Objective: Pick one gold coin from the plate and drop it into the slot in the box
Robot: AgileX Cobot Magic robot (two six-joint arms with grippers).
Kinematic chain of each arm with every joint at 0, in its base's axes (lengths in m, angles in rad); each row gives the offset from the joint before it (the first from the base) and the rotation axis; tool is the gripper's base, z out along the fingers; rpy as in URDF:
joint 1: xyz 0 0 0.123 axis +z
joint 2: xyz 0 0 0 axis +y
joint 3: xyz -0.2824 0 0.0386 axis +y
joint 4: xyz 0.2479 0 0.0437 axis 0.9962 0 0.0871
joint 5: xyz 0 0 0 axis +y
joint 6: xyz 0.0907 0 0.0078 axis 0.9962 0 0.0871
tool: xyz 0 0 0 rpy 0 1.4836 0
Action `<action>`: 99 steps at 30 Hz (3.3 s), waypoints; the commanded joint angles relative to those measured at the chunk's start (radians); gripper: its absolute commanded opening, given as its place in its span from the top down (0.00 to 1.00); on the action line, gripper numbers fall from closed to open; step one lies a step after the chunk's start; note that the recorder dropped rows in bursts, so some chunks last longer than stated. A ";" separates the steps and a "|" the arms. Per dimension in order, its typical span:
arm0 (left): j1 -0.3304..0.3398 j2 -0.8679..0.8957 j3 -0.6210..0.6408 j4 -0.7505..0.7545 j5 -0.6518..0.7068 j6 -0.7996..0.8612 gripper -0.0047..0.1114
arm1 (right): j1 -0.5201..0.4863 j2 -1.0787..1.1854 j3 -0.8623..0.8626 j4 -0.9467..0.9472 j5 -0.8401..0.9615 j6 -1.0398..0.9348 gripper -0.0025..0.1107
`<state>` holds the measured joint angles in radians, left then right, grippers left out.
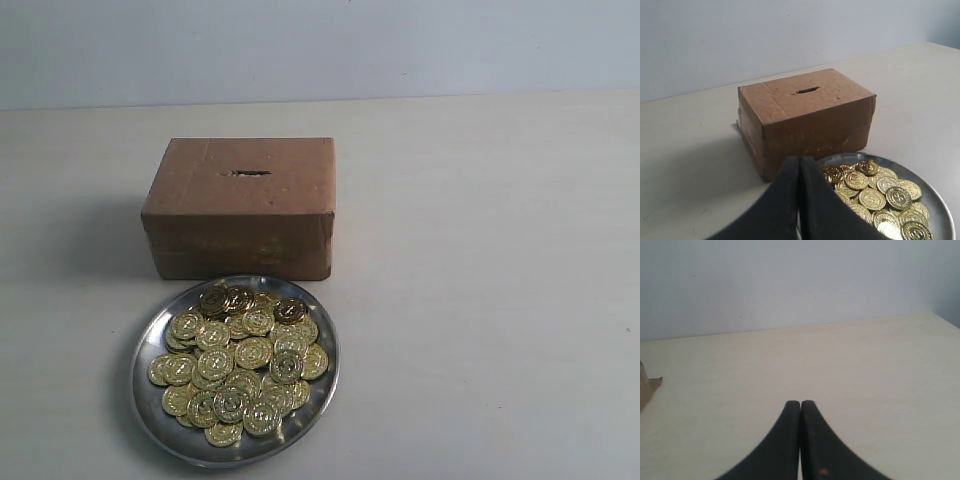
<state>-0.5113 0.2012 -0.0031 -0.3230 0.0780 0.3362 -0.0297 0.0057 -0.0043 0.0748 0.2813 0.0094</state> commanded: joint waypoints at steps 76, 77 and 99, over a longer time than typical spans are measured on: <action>0.434 -0.201 0.003 0.260 0.282 -0.391 0.96 | -0.005 -0.006 0.004 0.002 -0.003 0.001 0.98; 0.434 -0.201 0.003 0.260 0.282 -0.391 0.96 | -0.005 -0.006 0.004 0.002 -0.003 0.001 0.98; 0.434 -0.201 0.003 0.260 0.282 -0.391 0.96 | -0.005 -0.006 0.004 0.002 -0.003 0.000 0.98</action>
<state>-0.0801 0.0064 -0.0031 -0.0657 0.3705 -0.0524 -0.0297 0.0057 -0.0043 0.0762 0.2832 0.0101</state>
